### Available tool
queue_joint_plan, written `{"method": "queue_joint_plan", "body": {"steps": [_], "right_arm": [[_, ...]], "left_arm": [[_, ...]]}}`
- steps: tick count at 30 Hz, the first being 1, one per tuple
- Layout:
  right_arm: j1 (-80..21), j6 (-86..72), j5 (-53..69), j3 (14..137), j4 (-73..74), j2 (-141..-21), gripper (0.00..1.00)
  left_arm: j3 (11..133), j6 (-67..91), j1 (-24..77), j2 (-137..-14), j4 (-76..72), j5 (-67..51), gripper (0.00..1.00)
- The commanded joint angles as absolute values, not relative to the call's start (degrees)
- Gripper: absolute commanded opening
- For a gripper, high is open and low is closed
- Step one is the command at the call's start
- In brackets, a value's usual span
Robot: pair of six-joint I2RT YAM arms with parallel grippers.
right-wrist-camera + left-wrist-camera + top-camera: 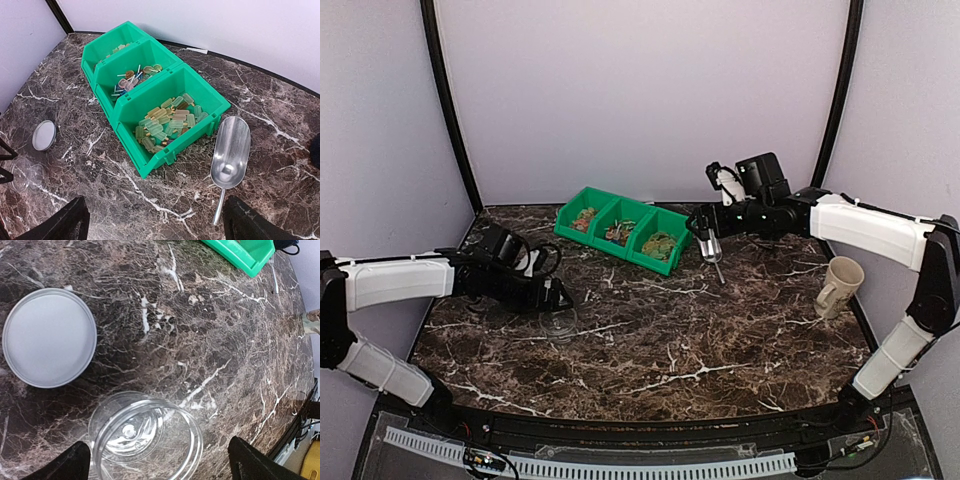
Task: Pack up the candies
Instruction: Move the packing bottle to the center of the board.
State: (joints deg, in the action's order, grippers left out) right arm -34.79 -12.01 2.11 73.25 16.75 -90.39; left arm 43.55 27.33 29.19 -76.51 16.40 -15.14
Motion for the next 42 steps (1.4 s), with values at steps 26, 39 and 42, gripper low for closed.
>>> {"method": "queue_joint_plan", "body": {"steps": [26, 39, 42], "right_arm": [[-35.1, -11.2, -1.0, 71.6, 16.6, -85.8, 0.98], [-35.1, -12.3, 0.1, 71.5, 14.8, -87.1, 0.98], [-35.1, -12.5, 0.5, 71.8, 15.1, -87.4, 0.98]], "left_arm": [[65.6, 22.3, 47.7, -99.0, 14.7, -28.3, 0.99], [76.4, 15.1, 40.2, -100.4, 22.1, -2.8, 0.99], [77.3, 16.9, 37.6, -102.5, 20.9, -2.4, 0.99]]}}
